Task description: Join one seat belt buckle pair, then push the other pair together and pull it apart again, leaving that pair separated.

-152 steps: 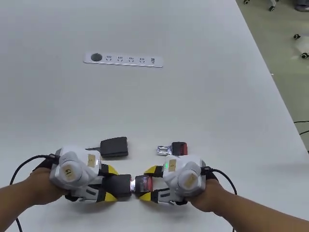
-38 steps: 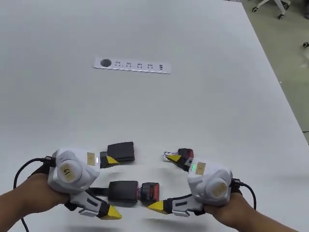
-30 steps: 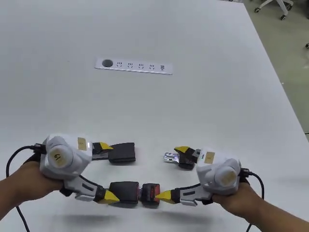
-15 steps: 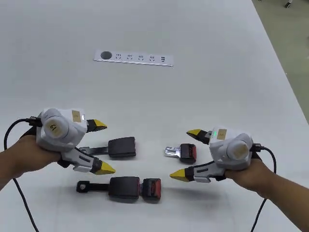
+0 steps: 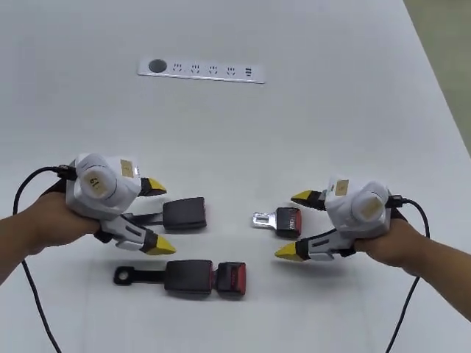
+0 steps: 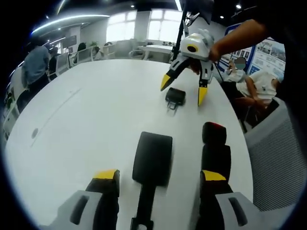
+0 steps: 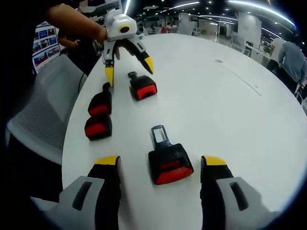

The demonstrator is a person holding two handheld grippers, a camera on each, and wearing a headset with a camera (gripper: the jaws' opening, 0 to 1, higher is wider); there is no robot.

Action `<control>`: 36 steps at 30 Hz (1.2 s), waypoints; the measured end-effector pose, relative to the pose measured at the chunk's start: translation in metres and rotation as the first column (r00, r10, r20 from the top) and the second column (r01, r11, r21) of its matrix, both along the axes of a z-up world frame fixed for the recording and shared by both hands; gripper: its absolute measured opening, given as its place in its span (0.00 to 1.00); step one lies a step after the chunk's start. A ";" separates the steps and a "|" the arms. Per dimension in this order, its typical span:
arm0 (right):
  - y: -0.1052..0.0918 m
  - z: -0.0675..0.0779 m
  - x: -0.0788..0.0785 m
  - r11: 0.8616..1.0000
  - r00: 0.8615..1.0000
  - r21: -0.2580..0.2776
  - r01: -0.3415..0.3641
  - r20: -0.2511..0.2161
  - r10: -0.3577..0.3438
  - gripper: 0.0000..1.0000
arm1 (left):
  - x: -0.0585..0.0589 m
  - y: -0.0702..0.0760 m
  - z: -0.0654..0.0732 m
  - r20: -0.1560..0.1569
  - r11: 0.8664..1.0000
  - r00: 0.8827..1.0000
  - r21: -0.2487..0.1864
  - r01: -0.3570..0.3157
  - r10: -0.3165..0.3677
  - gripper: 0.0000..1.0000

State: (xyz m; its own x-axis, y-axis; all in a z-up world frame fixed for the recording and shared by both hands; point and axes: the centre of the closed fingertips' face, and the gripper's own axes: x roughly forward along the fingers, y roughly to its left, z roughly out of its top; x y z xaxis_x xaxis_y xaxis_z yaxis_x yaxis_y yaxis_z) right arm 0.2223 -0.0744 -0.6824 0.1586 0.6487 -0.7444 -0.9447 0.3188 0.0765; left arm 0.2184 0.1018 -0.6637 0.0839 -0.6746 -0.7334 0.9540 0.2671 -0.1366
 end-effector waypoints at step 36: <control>-0.013 -0.010 0.005 0.975 0.984 -0.143 -0.170 0.025 0.175 0.33 | 0.013 0.005 -0.025 0.079 0.973 0.973 0.103 0.206 -0.215 0.32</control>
State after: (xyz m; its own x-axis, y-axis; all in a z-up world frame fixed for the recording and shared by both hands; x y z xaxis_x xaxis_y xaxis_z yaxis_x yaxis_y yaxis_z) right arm 0.2275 -0.0869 -0.6925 0.0829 0.5587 -0.8252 -0.9878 0.1556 0.0061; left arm 0.2314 0.1072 -0.6889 0.0147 -0.6125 -0.7903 0.9972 0.0664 -0.0329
